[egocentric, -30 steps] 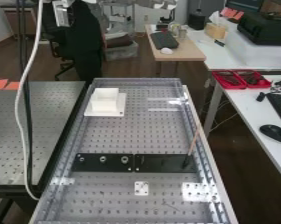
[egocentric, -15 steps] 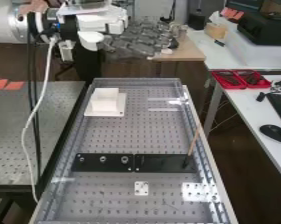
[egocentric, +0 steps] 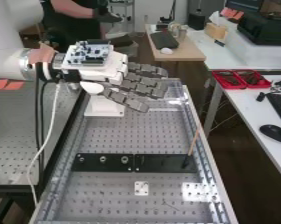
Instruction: Grab the drill bit and place it in the clear container
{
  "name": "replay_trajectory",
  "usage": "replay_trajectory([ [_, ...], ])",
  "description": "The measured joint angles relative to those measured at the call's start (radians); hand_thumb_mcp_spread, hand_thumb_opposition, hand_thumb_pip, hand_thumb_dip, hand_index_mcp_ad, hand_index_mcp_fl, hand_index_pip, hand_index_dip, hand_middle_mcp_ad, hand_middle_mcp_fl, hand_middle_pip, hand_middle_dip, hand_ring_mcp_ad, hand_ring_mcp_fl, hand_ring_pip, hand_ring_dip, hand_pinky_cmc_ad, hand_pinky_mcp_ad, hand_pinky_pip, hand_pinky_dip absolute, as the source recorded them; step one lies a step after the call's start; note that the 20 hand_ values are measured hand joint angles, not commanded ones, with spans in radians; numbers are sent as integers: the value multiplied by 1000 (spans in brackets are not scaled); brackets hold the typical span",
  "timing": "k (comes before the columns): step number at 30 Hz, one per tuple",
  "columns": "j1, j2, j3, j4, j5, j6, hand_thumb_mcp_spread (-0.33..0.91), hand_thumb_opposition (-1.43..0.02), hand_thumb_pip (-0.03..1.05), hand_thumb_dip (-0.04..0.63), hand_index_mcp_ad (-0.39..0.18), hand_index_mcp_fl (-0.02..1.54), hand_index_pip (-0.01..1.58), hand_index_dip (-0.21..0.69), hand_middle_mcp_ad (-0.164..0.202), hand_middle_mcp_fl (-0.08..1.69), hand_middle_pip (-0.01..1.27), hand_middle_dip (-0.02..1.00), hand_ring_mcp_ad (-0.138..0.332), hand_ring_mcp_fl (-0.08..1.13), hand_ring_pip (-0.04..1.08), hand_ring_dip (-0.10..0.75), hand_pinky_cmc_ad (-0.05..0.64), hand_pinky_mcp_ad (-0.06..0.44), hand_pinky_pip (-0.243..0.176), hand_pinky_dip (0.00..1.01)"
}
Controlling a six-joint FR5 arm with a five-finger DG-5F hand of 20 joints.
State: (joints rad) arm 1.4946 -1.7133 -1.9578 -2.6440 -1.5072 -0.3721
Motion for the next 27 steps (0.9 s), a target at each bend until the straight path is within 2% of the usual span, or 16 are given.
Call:
replay_trajectory([
  [6, -16, -52, -12, 81, 17, 40, 248, -822, 548, 79, 10, 66, 131, 255, 190, 14, 145, 12, 131, 19, 70, -63, 274, 281, -122, 166],
  [8, -20, -69, -12, 100, 23, 45, 257, -822, 567, 110, 7, 66, 230, 255, 187, 23, 141, 16, 134, 19, 70, -63, 278, 279, -126, 173],
  [12, -33, -111, -3, 141, 21, 51, 264, -822, 616, 126, 7, 110, 466, 250, 185, 23, 140, 17, 126, 19, 70, -66, 278, 279, -126, 188],
  [15, -41, -144, 9, 156, 19, 53, 264, -822, 632, 171, 7, 115, 627, 202, 176, 19, 138, 33, 124, 21, 70, -66, 278, 283, -140, 195],
  [19, -51, -189, 28, 181, 26, 53, 264, -822, 646, 173, -12, 175, 918, 173, 176, 23, 138, 33, 115, 23, 73, -66, 271, 278, -138, 195],
  [21, -54, -207, 37, 193, 35, 50, 272, -819, 646, 173, -23, 175, 963, 154, 178, 23, 138, 30, 113, 16, 73, -66, 269, 278, -138, 199],
  [23, -57, -224, 46, 200, 44, 45, 293, -817, 646, 201, -23, 176, 991, 124, 178, 19, 141, 51, 113, 16, 73, -66, 274, 262, -138, 199],
  [27, -64, -264, 71, 200, 67, 38, 297, -833, 646, 206, -23, 176, 1110, 113, 173, 23, 141, 56, 117, 16, 75, -63, 264, 250, -138, 199],
])
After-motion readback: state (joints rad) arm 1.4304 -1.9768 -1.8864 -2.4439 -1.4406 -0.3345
